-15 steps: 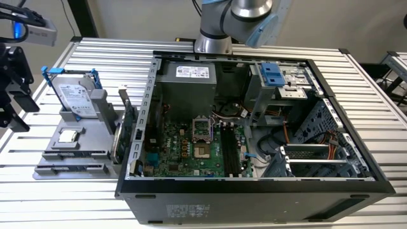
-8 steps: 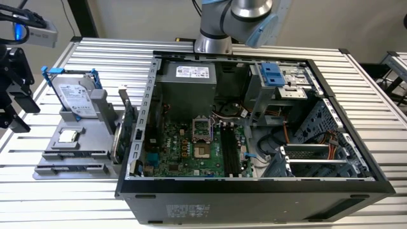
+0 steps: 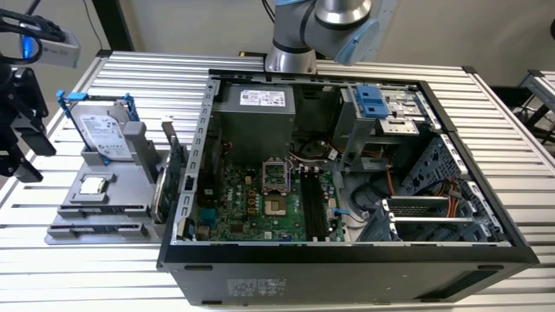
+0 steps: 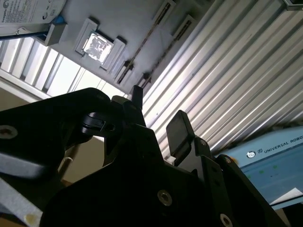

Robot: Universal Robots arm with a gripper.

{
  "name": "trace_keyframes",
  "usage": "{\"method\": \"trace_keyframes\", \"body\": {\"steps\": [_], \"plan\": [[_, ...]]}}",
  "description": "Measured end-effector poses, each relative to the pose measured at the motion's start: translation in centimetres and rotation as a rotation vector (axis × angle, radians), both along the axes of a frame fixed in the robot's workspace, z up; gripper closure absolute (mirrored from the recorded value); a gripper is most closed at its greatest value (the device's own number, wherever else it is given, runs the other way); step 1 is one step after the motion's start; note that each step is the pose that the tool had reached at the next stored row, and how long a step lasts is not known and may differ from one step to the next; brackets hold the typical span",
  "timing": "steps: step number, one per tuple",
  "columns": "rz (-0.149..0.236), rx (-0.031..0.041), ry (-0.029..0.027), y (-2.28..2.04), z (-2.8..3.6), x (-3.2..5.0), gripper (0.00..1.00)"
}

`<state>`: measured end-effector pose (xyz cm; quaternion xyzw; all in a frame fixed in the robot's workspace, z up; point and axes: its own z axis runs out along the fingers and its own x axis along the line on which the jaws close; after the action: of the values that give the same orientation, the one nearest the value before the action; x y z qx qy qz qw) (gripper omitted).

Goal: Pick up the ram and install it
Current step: 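Pick up the ram and move it above insertion slot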

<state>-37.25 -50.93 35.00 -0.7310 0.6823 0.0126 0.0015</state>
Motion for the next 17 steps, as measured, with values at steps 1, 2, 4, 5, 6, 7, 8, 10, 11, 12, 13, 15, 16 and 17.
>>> {"method": "trace_keyframes", "body": {"steps": [1, 2, 4, 5, 6, 7, 8, 10, 11, 12, 13, 15, 16, 17], "plan": [[0.000, 0.0000, -0.0001, 0.00, -0.07, 0.00, 0.00], [0.000, 0.0000, 0.0000, 0.00, -0.13, 0.00, 0.00], [0.000, 0.0001, -0.0001, 0.00, -0.27, 0.00, 0.00], [0.000, 0.0000, 0.0000, 0.00, -0.33, 0.00, 0.00], [0.000, 0.0001, -0.0001, 0.00, -0.40, 0.00, 0.00], [0.000, 0.0000, -0.0001, 0.00, -0.46, 0.00, 0.00], [0.000, 0.0000, 0.0000, 0.00, -0.51, 0.00, 0.00], [0.000, 0.0000, 0.0000, 0.00, -0.63, 0.00, 0.00], [0.000, 0.0000, -0.0001, 0.00, -0.68, 0.00, 0.00], [0.000, 0.0000, -0.0001, 0.00, -0.74, 0.00, 0.00], [0.000, 0.0000, 0.0000, 0.00, -0.79, 0.00, 0.00], [0.000, 0.0000, -0.0001, 0.00, -0.90, 0.00, 0.00], [0.000, 0.0001, -0.0001, 0.00, -0.96, 0.00, 0.00], [0.000, 0.0001, -0.0001, 0.00, -1.03, 0.00, 0.00]]}}
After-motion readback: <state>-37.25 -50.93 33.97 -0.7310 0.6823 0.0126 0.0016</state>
